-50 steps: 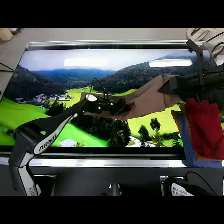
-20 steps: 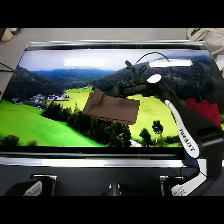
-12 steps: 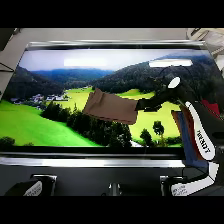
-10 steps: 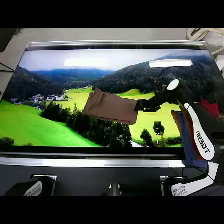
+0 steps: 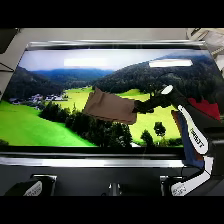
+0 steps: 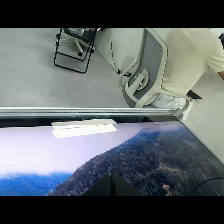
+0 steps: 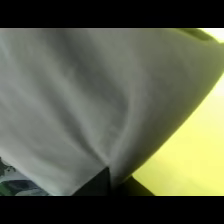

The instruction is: Fold the shirts.

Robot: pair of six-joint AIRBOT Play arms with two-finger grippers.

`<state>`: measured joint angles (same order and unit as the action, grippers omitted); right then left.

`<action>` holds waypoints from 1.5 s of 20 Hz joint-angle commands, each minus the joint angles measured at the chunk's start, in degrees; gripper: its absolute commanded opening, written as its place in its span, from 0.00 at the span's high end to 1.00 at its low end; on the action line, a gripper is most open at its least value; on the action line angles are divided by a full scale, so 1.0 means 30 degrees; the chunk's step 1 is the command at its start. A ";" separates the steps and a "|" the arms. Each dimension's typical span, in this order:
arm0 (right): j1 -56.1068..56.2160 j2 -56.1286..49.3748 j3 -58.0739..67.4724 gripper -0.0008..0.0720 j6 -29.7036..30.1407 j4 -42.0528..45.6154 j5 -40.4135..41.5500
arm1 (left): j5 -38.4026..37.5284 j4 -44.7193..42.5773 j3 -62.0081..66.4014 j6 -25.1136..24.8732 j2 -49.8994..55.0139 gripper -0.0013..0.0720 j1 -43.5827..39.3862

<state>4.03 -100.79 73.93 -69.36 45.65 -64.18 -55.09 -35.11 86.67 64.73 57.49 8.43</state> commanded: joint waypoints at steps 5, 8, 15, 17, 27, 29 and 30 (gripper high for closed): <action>-0.1311 0.1814 0.4546 0.97 0.4240 -0.1384 -0.3934 | 0.0007 -0.0386 0.0000 0.0000 0.0007 0.94 0.0015; -0.4182 0.3373 0.8298 0.97 0.2550 -0.0896 -0.5530 | 0.0000 -0.0561 0.0000 -0.0007 0.0007 0.94 0.0022; -1.2072 0.5311 1.1642 0.96 0.0466 0.0357 -0.9763 | 0.0022 -0.0903 -0.0933 -0.0007 0.0007 0.94 0.0022; -1.3857 0.5712 1.1642 0.96 0.0452 0.0357 -1.0958 | 0.0007 -0.0903 -0.1392 -0.0015 0.0000 0.94 0.0022; -1.9577 0.7337 1.1642 0.96 -0.0685 0.1253 -1.3340 | 0.0015 -0.0911 -0.2361 -0.0146 0.0000 0.94 0.0022; -2.0465 0.7825 1.1635 0.96 -0.1035 0.2164 -1.3850 | 0.0022 -0.0911 -0.2361 -0.0153 0.0000 0.94 0.0022; -2.0691 0.8145 1.1599 0.96 -0.1042 0.2834 -1.3857 | 0.0029 -0.0903 -0.2361 -0.0153 0.0000 0.94 0.0022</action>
<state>-54.63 -78.32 108.79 -71.22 50.09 -103.31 -55.07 -37.80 79.70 64.42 57.49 8.43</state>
